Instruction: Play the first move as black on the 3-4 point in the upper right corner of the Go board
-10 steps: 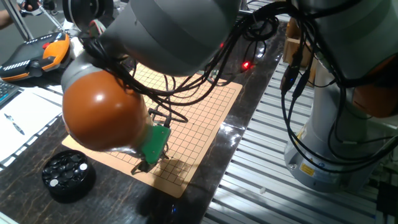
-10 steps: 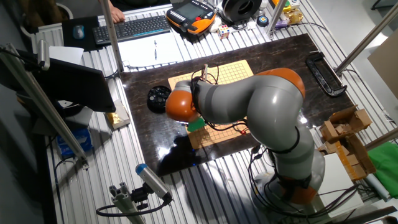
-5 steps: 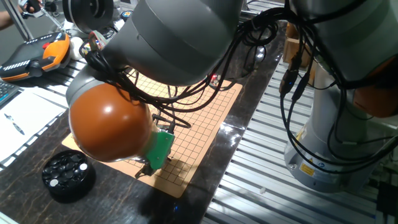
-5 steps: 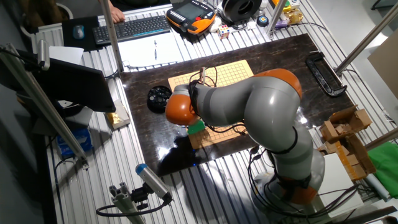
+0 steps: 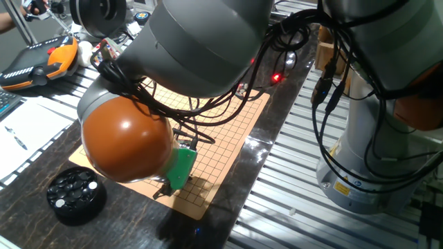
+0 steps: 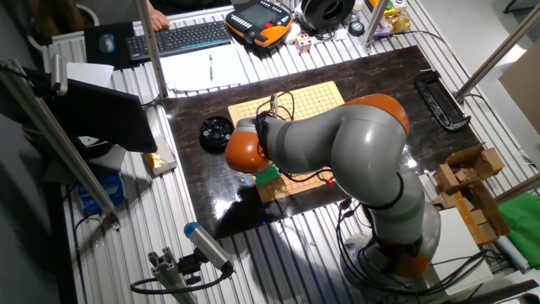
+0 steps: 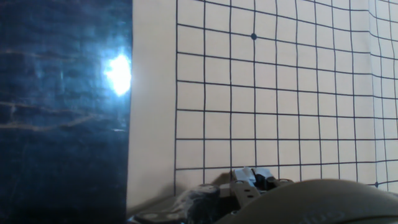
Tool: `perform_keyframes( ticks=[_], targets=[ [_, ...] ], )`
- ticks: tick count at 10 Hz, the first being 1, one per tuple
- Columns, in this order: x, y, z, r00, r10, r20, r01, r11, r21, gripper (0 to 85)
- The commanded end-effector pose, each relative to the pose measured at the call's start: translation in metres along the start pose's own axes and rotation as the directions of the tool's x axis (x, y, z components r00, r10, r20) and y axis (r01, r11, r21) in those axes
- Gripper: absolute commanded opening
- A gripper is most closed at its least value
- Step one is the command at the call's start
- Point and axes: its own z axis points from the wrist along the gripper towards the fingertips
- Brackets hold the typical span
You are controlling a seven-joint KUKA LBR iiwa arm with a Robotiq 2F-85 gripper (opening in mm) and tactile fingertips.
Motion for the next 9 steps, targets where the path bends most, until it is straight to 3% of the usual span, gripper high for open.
perform_keyframes(
  ticks=[1, 9],
  targets=[
    [0.0, 0.0001, 0.0001, 1.0, 0.0, 0.0, 0.0, 1.0, -0.001, 0.7],
    [-0.0001, 0.0005, 0.0006, 1.0, 0.006, 0.002, -0.006, 1.0, -0.004, 0.7]
  ],
)
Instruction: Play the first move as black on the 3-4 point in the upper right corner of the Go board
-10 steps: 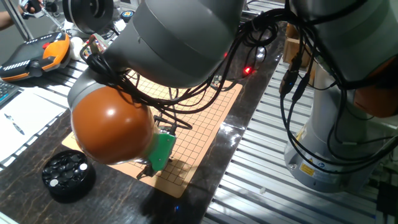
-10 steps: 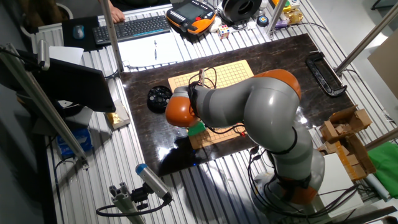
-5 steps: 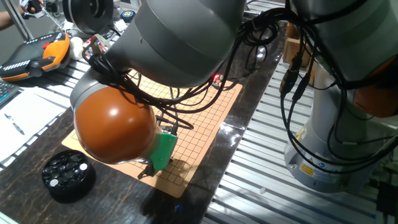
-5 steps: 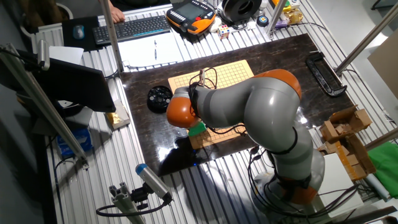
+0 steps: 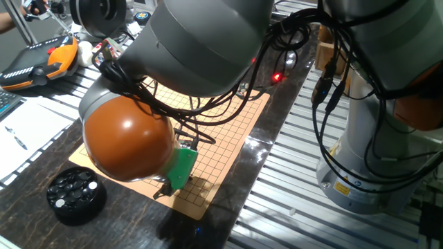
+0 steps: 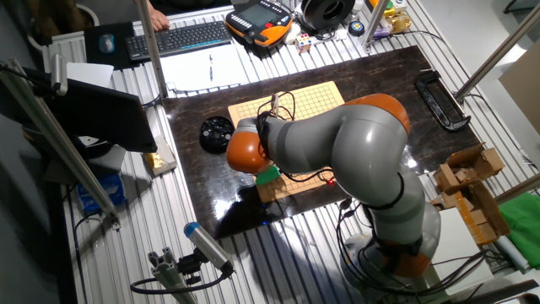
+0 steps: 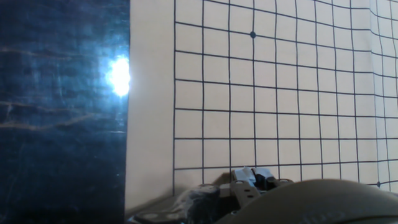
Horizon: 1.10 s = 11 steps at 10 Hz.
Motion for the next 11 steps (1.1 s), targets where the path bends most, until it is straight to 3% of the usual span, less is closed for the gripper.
perform_keyframes(
  ticks=[1, 7, 11],
  targets=[
    [0.0, 0.0001, 0.0, 1.0, 0.002, 0.0, -0.002, 1.0, -0.001, 0.7],
    [-0.0004, 0.0008, 0.0008, 1.0, 0.016, -0.001, -0.016, 1.0, -0.013, 1.3],
    [-0.0007, 0.0014, 0.0001, 1.0, 0.025, -0.008, -0.025, 1.0, -0.015, 11.7]
  ],
)
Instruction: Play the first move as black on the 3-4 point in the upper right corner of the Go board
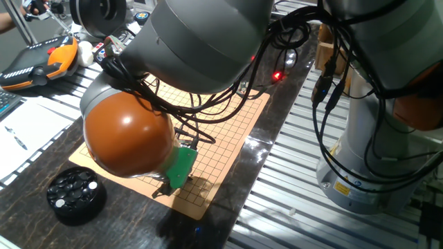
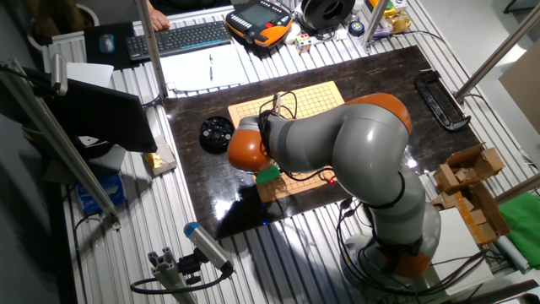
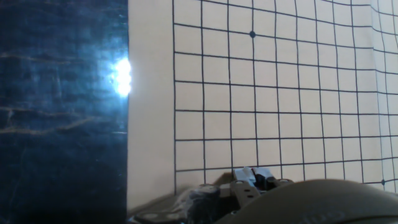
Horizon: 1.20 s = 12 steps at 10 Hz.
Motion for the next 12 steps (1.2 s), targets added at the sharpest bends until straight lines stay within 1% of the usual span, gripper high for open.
perform_keyframes(
  ticks=[1, 4, 12],
  targets=[
    [-0.0001, 0.0002, -0.0003, 1.0, 0.003, -0.001, -0.003, 1.0, -0.002, 14.0],
    [-0.0006, 0.0013, -0.0014, 1.0, 0.008, -0.004, -0.008, 1.0, -0.005, 16.7],
    [-0.0041, 0.0056, -0.0072, 1.0, 0.02, -0.005, -0.02, 1.0, -0.002, 17.0]
  ],
)
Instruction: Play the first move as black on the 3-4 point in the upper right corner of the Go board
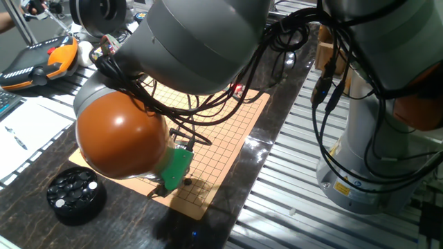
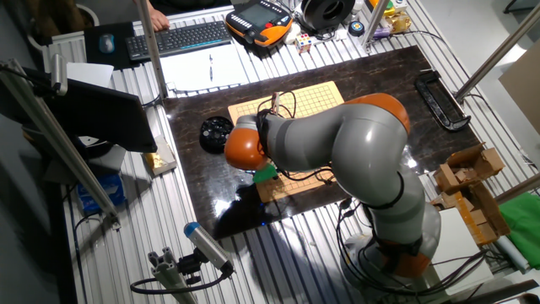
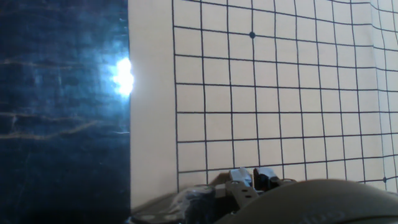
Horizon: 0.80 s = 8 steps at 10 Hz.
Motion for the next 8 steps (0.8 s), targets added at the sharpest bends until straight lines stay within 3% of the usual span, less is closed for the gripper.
perform_keyframes(
  ticks=[1, 5, 8],
  targets=[
    [-0.001, 0.0, -0.001, 1.0, 0.002, -0.003, -0.002, 1.0, -0.008, 17.3],
    [-0.012, -0.009, -0.017, 0.998, 0.021, -0.063, -0.029, 0.992, -0.122, 13.0],
    [-0.021, -0.007, -0.032, 0.996, 0.032, -0.077, -0.042, 0.99, -0.134, 4.7]
  ],
)
